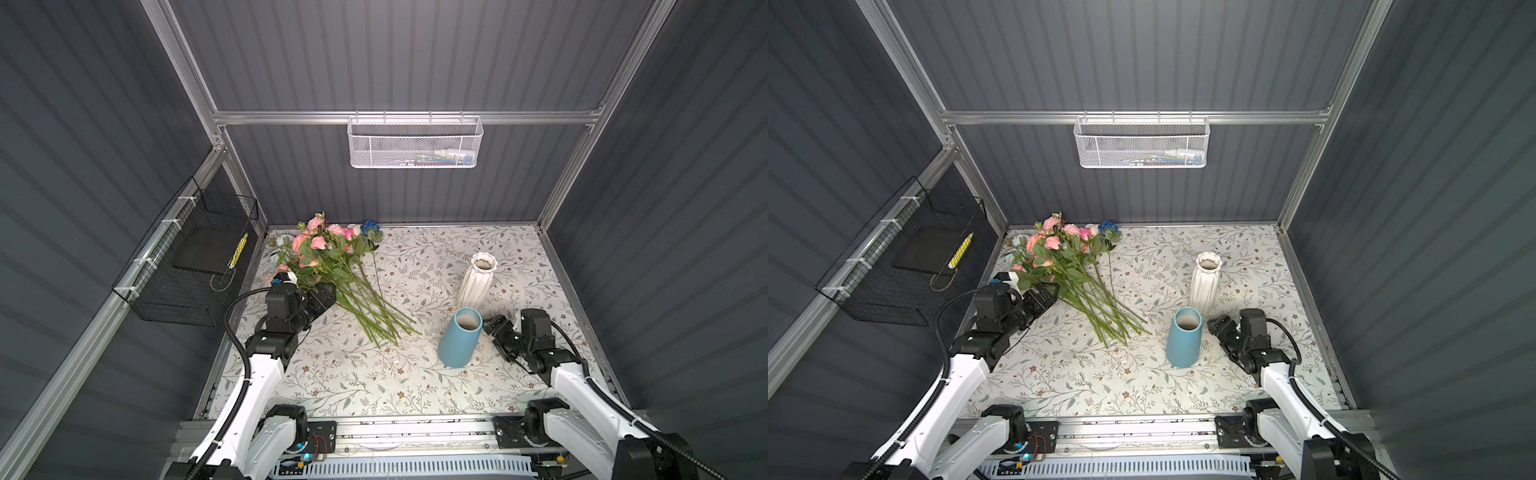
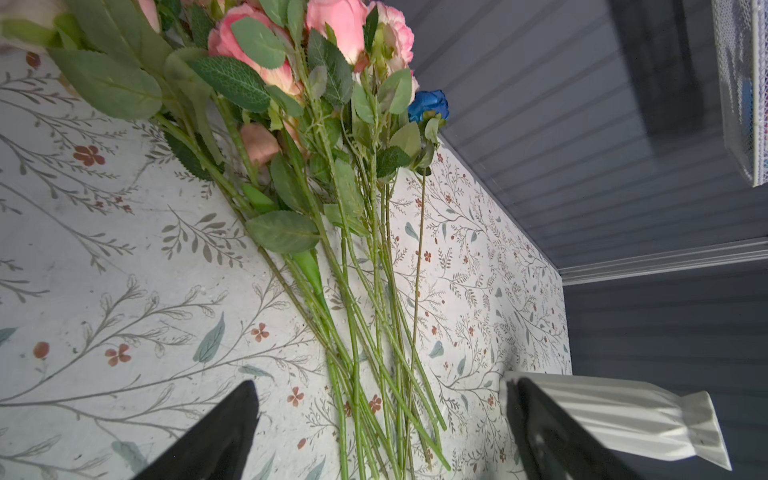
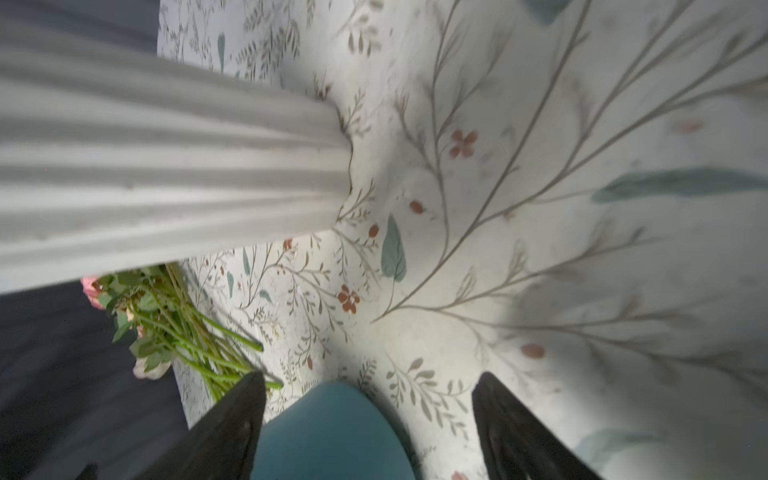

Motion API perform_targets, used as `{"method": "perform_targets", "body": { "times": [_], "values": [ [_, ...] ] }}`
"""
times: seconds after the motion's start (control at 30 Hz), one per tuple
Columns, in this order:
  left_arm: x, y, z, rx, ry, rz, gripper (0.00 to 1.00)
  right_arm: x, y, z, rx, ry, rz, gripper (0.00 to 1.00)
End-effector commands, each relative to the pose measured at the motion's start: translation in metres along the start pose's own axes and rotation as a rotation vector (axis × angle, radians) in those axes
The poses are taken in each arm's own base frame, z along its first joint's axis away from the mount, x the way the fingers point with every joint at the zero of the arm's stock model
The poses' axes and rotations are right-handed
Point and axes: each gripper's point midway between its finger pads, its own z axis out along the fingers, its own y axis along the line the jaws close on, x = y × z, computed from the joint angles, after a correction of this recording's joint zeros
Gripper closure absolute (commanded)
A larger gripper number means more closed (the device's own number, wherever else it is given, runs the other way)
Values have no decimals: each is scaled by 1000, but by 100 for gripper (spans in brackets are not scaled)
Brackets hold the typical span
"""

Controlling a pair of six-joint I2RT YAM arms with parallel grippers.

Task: Arrange the flowers into the vase

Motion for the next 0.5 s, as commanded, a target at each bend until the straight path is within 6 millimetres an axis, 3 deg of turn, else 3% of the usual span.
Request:
{"method": "perform_targets", "body": {
  "times": [0.0,0.23,0.47],
  "values": [
    [13,-1,4,36,52,-12,7,16,4,5,-32,2,67,22],
    [25,5,13,40,96,-33,13,30,9,11,-62,-35,180,28],
    [28,5,15,46,106,-20,13,42,28,17,-94,-26,134,29]
  ]
}}
